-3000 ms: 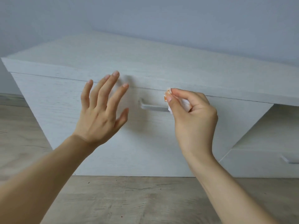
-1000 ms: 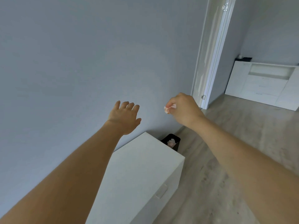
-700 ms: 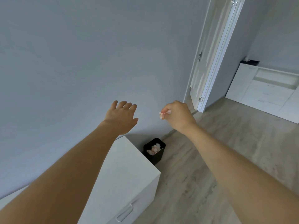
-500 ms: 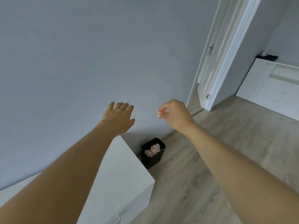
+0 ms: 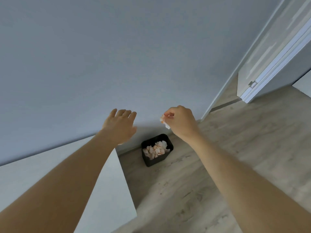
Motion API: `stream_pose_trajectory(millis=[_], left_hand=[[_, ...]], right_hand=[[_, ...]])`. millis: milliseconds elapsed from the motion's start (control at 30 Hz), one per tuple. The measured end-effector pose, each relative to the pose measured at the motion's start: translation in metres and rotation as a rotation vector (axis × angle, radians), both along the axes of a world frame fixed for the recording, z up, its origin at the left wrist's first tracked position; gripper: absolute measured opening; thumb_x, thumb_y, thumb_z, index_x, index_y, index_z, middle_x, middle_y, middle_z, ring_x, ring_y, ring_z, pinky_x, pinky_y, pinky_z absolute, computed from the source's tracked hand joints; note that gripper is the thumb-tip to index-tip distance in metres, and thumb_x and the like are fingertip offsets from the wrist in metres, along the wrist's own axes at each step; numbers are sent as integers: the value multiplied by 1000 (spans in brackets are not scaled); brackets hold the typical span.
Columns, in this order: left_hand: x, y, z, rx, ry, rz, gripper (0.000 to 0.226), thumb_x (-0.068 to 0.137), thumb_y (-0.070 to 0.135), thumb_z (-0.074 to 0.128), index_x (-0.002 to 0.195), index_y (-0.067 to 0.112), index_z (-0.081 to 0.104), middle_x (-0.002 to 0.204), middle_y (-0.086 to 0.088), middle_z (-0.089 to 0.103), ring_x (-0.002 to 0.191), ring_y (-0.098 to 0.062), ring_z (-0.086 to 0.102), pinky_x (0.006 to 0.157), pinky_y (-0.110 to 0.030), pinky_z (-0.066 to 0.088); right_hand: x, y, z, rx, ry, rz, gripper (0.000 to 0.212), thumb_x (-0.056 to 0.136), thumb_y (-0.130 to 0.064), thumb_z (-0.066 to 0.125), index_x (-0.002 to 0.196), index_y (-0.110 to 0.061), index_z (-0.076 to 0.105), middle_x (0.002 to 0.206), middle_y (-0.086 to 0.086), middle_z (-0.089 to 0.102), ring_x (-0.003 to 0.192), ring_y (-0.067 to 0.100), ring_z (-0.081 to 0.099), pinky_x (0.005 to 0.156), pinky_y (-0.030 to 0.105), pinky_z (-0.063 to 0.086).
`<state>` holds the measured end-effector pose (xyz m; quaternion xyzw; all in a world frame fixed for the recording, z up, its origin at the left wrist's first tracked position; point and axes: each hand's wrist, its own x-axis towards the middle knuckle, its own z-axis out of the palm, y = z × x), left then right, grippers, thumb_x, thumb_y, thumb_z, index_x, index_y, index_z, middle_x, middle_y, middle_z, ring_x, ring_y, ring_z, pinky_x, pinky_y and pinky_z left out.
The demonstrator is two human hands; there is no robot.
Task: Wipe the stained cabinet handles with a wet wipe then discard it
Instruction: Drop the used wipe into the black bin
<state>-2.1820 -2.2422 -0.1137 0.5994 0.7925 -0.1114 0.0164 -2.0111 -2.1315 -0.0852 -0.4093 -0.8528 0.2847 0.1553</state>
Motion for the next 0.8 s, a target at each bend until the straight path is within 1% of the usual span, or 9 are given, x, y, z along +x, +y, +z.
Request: stream_pose_trajectory(millis=[67, 133, 200, 300, 400, 467, 600, 700, 800], left_hand=[[-2, 26, -33, -52, -30, 24, 53, 102, 39, 33, 147, 14, 21, 152, -3, 28, 141, -21, 23, 117, -39, 13], [-3, 52, -71, -93, -63, 57, 49, 101, 39, 33, 143, 15, 27, 147, -3, 35, 137, -22, 29, 115, -38, 18], [-2, 77, -110, -145, -100, 109, 48, 101, 40, 31, 142, 15, 28, 146, -3, 37, 135, -22, 32, 113, -37, 21], [-1, 112, -170, -205, -141, 198, 52, 102, 41, 30, 147, 16, 23, 151, -3, 30, 139, -21, 26, 116, -38, 17], [1, 143, -229, -269, -167, 263, 54, 103, 41, 27, 149, 15, 18, 153, -2, 27, 142, -20, 23, 117, -38, 13], [2, 160, -267, -325, -199, 310, 56, 103, 41, 27, 151, 15, 13, 155, -2, 24, 143, -20, 20, 117, -38, 11], [5, 188, -340, -388, -223, 361, 56, 103, 41, 28, 151, 15, 15, 154, -2, 26, 142, -20, 22, 118, -38, 13], [7, 198, -387, -404, -224, 394, 53, 102, 41, 30, 148, 16, 22, 150, -3, 33, 139, -21, 28, 116, -38, 17], [7, 195, -417, -441, -221, 419, 50, 102, 40, 30, 146, 15, 25, 147, -4, 36, 137, -23, 31, 115, -39, 19]], right_hand=[[-6, 36, -34, -43, -39, 12, 18, 90, -16, 55, 98, -12, 70, 92, -3, 66, 77, 6, 59, 63, 15, 43], [-14, 72, -72, -71, -66, 32, 19, 90, -15, 54, 98, -12, 71, 100, 1, 68, 87, 13, 63, 69, 21, 48], [-22, 106, -114, -128, -81, 69, 18, 90, -15, 55, 95, -11, 72, 99, 1, 70, 88, 15, 66, 72, 26, 52], [-34, 150, -181, -234, -129, 113, 17, 89, -15, 57, 86, -11, 73, 91, 1, 73, 85, 15, 67, 76, 32, 54], [-42, 186, -252, -309, -210, 108, 15, 88, -18, 59, 90, -13, 73, 89, 4, 72, 84, 22, 66, 76, 39, 55], [-45, 204, -299, -328, -274, 112, 14, 89, -21, 59, 90, -16, 72, 85, 4, 72, 81, 22, 65, 73, 39, 55], [-53, 229, -376, -302, -352, 153, 16, 92, -28, 56, 101, -21, 68, 93, -1, 69, 82, 17, 63, 70, 32, 53], [-66, 236, -425, -305, -328, 197, 19, 93, -27, 53, 99, -19, 68, 93, 0, 71, 86, 19, 63, 72, 36, 53], [-75, 232, -461, -340, -358, 270, 23, 93, -26, 53, 110, -17, 66, 104, 2, 70, 95, 22, 62, 82, 40, 52]])
